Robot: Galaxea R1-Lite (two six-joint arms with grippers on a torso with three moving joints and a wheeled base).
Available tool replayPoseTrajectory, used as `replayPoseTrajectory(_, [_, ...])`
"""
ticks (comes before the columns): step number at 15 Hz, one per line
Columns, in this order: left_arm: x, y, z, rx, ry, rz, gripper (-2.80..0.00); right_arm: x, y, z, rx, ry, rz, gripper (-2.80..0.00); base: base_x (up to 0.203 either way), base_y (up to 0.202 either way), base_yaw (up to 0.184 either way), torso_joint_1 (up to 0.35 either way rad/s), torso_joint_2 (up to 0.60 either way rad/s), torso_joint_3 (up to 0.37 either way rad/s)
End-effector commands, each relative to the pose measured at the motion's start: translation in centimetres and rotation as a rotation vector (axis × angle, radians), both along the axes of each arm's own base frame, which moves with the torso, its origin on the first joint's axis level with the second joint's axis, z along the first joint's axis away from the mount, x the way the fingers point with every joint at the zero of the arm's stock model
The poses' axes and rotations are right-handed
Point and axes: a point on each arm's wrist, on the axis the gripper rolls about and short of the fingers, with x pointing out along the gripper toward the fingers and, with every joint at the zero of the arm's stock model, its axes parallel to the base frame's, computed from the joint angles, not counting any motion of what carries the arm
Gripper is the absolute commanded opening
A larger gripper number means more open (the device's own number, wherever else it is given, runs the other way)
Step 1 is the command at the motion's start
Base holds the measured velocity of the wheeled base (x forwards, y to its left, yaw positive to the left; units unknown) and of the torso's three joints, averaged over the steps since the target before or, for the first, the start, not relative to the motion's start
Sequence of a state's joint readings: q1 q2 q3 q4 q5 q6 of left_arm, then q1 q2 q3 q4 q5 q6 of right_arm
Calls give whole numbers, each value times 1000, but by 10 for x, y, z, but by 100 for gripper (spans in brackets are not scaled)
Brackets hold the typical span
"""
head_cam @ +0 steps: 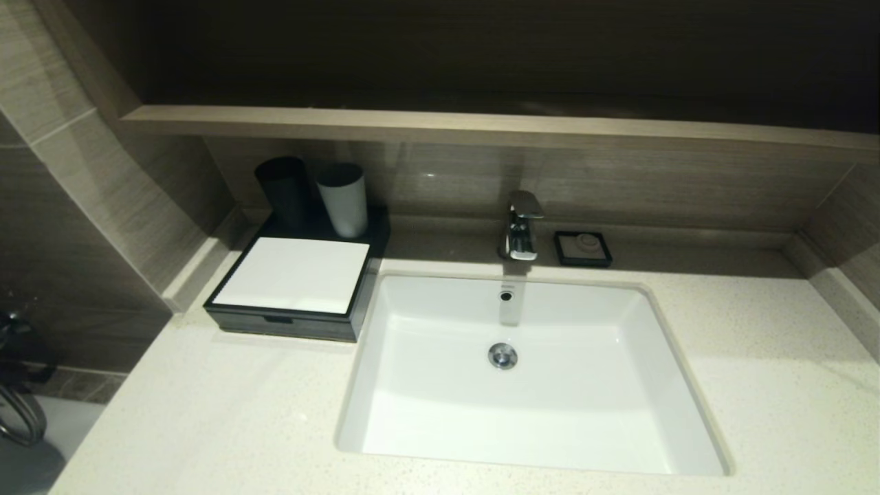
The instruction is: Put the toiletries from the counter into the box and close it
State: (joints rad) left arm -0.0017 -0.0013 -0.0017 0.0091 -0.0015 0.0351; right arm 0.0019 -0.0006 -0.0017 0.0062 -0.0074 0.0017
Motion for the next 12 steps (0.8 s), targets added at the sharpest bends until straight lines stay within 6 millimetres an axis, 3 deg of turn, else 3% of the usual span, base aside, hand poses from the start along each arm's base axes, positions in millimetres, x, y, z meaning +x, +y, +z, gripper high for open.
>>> replayPoseTrajectory(1, [0, 0, 0, 0, 0, 0, -280, 0, 0, 0, 0, -1, -1, -280, 0, 0, 0, 0, 0, 0])
replayPoseTrajectory(12, [0, 0, 0, 2, 0, 0, -280, 0, 0, 0, 1, 1, -1, -280, 0, 0, 0, 0, 0, 0])
